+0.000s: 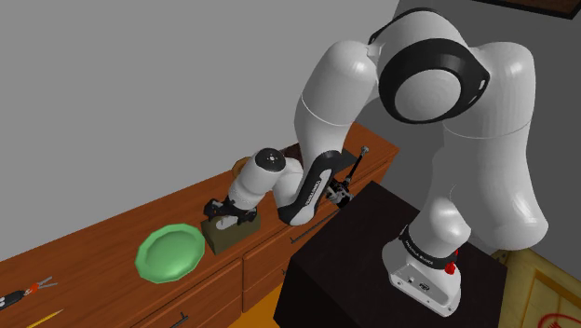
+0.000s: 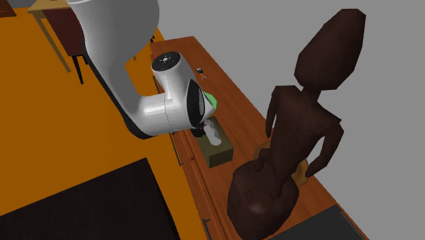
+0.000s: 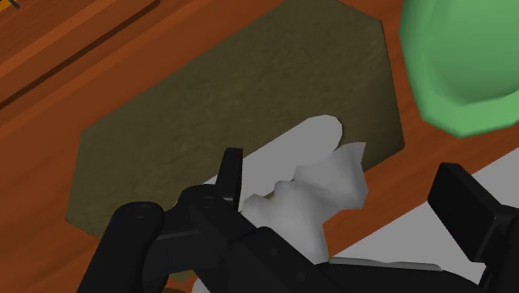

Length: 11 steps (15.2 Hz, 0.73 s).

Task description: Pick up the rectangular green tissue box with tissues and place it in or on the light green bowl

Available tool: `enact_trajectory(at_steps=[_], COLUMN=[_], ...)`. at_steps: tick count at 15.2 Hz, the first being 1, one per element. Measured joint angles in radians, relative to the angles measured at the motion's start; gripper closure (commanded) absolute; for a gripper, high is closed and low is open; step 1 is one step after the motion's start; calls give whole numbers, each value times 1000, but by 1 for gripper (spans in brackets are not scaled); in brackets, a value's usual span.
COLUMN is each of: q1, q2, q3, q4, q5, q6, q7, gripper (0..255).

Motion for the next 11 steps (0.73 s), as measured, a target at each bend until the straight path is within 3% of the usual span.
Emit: enact_trajectory(at_steps=[2,3,11], q1=[0,0,-4], q2=[1,1,3], q3=[0,0,0], q4=[1,1,7], q5=[0,0,0], q6=[0,0,4], q7=[0,0,0], gripper=[0,255,255])
